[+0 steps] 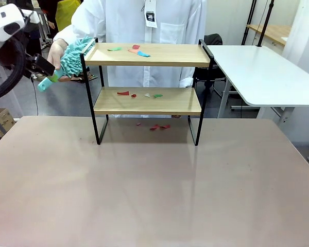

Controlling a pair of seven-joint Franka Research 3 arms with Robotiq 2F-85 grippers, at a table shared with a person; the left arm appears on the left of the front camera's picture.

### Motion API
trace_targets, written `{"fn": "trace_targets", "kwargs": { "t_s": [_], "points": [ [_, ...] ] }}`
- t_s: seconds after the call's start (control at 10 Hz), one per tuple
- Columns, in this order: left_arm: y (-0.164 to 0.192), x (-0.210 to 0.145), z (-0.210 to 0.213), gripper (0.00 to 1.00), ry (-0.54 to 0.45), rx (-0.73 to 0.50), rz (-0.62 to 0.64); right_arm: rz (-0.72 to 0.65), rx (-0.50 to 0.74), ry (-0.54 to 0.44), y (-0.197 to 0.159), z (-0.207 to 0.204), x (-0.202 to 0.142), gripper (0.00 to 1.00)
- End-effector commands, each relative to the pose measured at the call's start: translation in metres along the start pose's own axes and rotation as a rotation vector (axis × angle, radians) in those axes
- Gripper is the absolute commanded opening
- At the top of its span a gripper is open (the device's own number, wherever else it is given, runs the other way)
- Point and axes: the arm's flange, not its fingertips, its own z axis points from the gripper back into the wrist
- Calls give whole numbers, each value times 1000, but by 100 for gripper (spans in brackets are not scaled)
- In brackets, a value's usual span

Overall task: Clean the shelf.
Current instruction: Pick up the Duster handed by the human.

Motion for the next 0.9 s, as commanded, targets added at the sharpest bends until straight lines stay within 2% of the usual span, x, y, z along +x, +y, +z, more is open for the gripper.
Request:
{"fn": "trace_targets", "kwargs": {
  "t_s": [0.0, 0.5, 0.6, 0.7, 0.8],
  "points": [
    [1, 5, -11, 100, 23, 0, 30, 5, -3, 0, 0, 0, 2, 100],
    [2, 9, -22, 100, 21, 32, 20, 5, -3, 0, 0, 0, 2, 100],
    [1, 10, -24, 41, 28, 37, 16, 5, -3, 0, 0, 0, 2, 100],
    [0, 9, -25, 41, 32, 37, 13, 5, -3, 0, 0, 0, 2, 100],
    [0, 10, -24, 0, 29, 38, 13, 5, -3, 0, 0, 0, 2, 100]
  ]
}}
